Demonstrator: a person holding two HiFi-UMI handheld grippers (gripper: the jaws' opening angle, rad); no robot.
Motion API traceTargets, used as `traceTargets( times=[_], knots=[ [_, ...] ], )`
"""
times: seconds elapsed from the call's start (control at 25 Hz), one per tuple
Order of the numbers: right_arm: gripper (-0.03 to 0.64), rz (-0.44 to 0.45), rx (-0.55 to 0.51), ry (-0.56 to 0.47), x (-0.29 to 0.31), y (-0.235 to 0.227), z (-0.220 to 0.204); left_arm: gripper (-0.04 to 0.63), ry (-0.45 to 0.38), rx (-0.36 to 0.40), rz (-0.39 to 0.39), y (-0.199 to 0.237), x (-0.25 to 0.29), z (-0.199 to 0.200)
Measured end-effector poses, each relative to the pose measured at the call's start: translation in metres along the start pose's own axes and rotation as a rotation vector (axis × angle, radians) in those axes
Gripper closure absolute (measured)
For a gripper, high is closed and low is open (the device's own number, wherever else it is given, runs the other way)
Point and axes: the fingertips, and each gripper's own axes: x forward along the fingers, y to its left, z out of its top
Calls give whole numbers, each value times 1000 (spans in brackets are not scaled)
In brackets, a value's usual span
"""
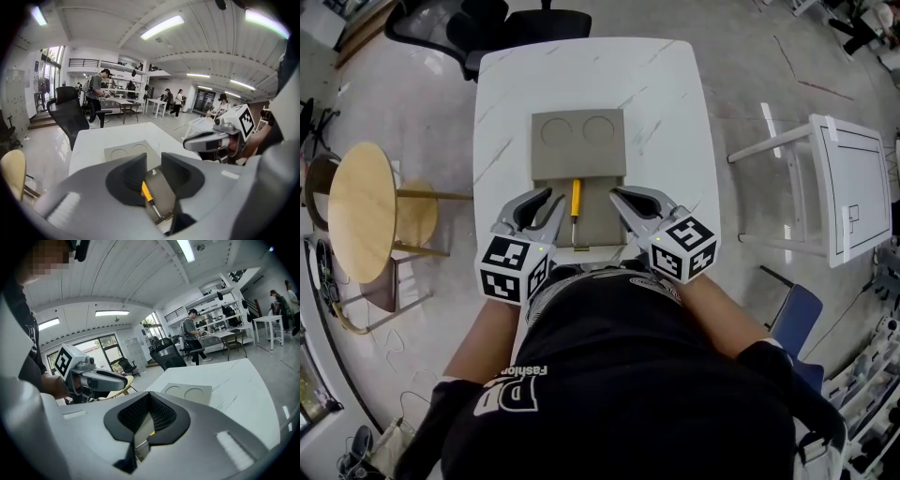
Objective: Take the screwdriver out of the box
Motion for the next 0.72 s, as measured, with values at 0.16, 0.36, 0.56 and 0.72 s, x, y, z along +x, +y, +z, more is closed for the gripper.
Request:
traceTargets(
  times=[0.16,0.36,0.56,0.72],
  knots=[
    [620,2,1,-1,0,-1,1,439,21,-4,13,3,2,-4],
    [620,5,4,1,0,-3,-1,439,98,-51,24,10,19,-30],
    [620,0,6,3,-4,-7,-1,439,200,-90,40,17,43,-67],
    [620,-11,10,4,-8,-13,-2,439,272,-128,42,18,60,-97]
  ],
)
